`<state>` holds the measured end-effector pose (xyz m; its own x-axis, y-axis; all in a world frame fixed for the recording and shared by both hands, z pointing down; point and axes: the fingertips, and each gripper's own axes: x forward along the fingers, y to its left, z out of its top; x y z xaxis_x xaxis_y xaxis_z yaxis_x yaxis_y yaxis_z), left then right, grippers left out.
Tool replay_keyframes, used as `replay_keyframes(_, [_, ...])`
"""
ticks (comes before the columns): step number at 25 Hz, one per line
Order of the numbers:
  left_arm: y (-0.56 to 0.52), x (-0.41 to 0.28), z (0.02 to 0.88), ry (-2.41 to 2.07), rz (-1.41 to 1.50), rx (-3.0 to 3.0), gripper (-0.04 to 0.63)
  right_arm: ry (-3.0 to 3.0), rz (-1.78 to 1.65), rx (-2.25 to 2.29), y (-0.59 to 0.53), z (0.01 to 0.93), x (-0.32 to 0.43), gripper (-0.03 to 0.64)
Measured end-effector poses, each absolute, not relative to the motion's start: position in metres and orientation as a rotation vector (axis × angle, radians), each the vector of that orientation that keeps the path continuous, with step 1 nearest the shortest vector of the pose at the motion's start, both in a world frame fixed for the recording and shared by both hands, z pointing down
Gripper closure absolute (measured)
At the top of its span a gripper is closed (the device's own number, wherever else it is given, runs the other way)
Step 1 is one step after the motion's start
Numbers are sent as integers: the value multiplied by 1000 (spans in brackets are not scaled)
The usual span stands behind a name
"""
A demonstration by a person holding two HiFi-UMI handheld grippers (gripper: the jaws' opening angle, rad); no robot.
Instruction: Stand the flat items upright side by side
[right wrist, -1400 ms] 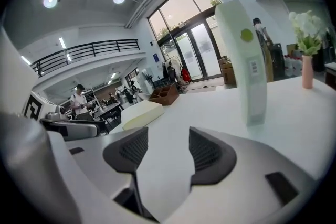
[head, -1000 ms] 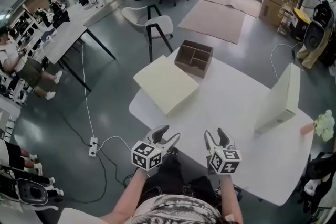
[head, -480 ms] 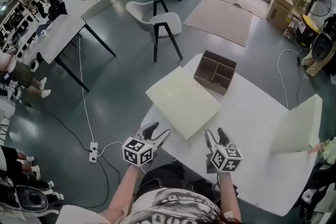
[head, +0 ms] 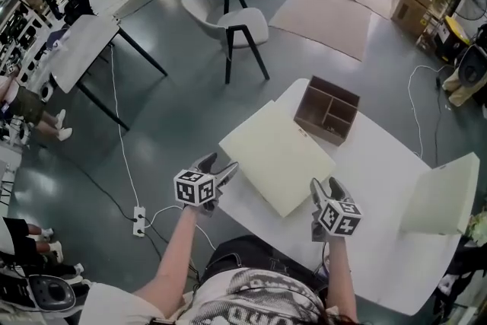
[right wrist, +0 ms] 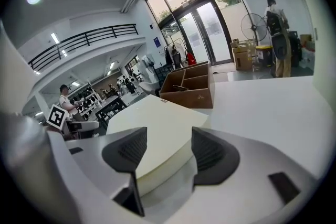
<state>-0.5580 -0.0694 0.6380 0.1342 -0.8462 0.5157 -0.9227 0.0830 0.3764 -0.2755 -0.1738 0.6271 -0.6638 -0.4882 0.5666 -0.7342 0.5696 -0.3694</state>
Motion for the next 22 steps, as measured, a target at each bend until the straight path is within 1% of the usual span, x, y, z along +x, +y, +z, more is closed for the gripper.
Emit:
replay_keyframes(1, [-76,-564,644,-1684,99,1740,243,-2395,832,983,-178,629,-278,357])
replay_keyframes(4, [-96,-579,656,-1583,-173,1636,199,-2378,829,961,-187,635,-284,357])
replay_keyframes(6, [-105,-584,666,-1516,-276,1584,187,-2359,824,947,-188,642,-287,357])
replay_keyframes(10, [-111,-584,690,-1413,-231,1582,177,-2312,746,958,-188,651,-287,360])
replay_keyframes(14, [-118,-583,695,-1289,-325,1591,173,-2300,681,964,-190,653,-286,382])
replay_keyframes(17, [-124,-582,697,-1209,-377,1609,170,-2302,672,969,-192,653,-287,382])
replay_keyframes(20, [-130,-573,688,-1059,-506,1616,172,-2303,663,975,-193,653,-289,382])
replay_keyframes(22, [-130,-575,690,-1043,-496,1612,176,-2304,658,981,-193,652,-288,382])
